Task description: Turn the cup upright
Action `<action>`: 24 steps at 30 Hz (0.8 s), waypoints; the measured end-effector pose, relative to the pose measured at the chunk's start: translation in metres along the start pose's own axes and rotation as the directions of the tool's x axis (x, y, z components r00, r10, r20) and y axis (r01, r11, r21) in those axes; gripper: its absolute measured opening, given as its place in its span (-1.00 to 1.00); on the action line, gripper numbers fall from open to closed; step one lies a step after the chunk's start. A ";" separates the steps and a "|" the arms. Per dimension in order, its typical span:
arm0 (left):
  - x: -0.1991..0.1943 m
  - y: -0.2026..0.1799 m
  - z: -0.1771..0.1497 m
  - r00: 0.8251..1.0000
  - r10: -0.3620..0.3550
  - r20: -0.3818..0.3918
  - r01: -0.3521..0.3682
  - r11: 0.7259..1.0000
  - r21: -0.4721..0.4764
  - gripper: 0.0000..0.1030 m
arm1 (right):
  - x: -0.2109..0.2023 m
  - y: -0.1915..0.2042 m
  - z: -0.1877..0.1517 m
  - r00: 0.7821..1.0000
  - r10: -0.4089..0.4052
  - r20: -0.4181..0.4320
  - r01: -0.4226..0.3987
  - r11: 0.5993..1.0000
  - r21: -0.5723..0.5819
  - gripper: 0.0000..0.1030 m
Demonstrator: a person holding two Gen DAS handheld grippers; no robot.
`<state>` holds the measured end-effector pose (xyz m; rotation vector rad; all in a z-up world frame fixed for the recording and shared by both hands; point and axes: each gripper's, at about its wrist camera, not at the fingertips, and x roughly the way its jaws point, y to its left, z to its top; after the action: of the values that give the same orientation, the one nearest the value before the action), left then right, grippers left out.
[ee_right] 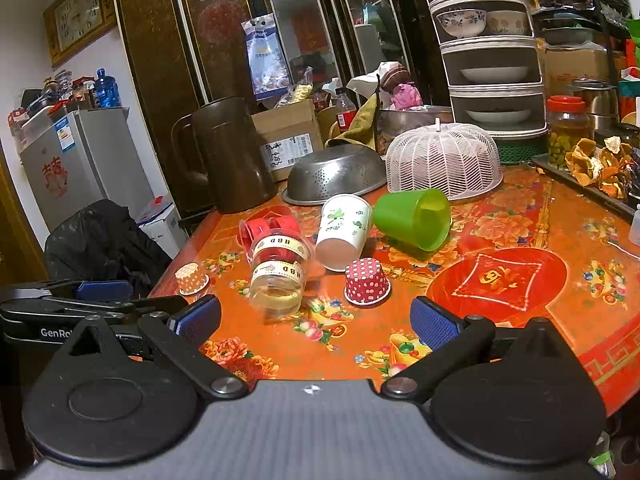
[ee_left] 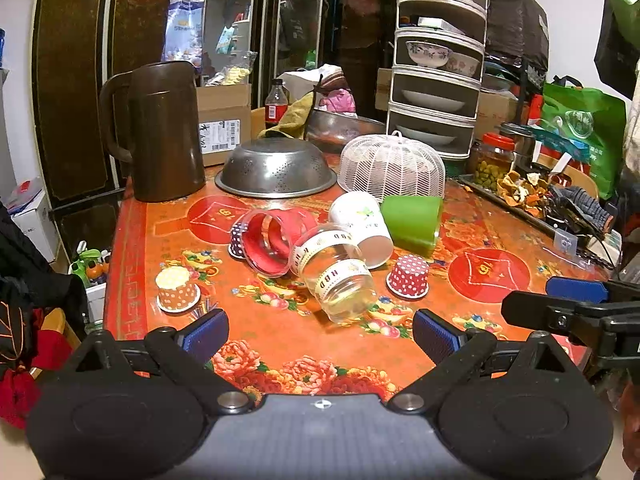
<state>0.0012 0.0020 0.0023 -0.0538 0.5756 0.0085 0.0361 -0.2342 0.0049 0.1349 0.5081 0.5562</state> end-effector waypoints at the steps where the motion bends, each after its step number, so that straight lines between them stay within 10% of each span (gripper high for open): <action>1: 0.001 0.000 0.000 1.000 -0.004 -0.002 0.004 1.000 0.000 0.93 | 0.000 0.000 0.000 1.000 0.000 -0.002 0.000 1.000 0.001 0.98; 17: 0.002 -0.002 0.002 1.000 -0.028 0.006 0.028 1.000 0.004 0.93 | 0.008 -0.002 0.003 1.000 -0.002 -0.019 0.002 1.000 -0.020 0.98; 24: 0.001 0.003 0.004 1.000 -0.027 0.014 0.027 0.999 0.016 0.94 | 0.044 0.013 0.057 0.998 0.048 -0.048 -0.059 0.959 -0.276 0.98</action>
<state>0.0041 0.0056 0.0050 -0.0460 0.5602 -0.0223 0.0898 -0.1988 0.0390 -0.1313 0.4621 0.6790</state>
